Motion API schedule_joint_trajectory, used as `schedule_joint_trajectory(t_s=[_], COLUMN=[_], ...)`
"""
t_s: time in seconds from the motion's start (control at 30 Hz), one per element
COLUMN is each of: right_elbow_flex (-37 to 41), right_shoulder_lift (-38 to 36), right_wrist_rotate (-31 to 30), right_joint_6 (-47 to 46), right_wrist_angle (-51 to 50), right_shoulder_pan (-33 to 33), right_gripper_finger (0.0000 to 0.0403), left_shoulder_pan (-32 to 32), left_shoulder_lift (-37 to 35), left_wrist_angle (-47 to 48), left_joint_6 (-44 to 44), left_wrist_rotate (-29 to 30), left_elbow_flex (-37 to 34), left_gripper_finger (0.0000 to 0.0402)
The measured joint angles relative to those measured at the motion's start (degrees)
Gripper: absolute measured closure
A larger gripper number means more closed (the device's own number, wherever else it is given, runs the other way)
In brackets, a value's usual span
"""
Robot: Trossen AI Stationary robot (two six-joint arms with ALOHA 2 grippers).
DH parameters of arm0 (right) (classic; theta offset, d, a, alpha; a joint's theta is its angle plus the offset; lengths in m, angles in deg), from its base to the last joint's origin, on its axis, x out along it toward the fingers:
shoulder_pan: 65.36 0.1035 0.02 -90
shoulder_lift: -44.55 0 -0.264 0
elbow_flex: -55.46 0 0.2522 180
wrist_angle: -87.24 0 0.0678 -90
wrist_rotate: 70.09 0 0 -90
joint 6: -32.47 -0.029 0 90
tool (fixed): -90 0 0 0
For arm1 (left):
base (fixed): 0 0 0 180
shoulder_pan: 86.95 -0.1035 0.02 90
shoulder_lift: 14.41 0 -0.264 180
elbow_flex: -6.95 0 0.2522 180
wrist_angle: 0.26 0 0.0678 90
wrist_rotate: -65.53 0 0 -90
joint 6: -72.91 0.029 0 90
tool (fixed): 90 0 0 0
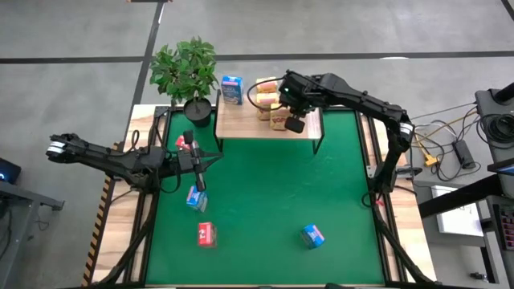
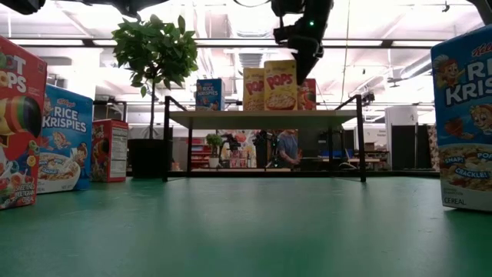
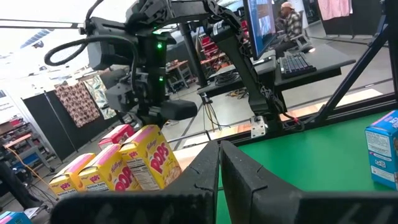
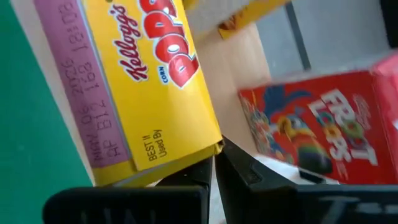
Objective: Stack cereal on shelf
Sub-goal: Put the yellow cereal box on the shelf
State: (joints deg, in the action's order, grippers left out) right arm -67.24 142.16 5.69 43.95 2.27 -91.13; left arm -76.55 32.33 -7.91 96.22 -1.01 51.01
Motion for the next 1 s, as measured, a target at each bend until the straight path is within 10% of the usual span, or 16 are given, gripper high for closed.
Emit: schedule_joint_trajectory(t_s=[1.0], right_elbow_flex=[0.4], right_shoulder_lift=[2.6], right_wrist_rotate=[5.2], right_joint_6=[1.2], right_wrist_angle=[9.8], right_shoulder_pan=[2.3], right_gripper_finger=[0.0394], left_shoulder_pan=[0.0], left_shoulder_lift=[0.0], left_wrist_angle=[0.0], left_joint_6=[0.0], left_wrist_rotate=[0.0], left_elbow_flex=[0.0], left_gripper_finger=[0.0402])
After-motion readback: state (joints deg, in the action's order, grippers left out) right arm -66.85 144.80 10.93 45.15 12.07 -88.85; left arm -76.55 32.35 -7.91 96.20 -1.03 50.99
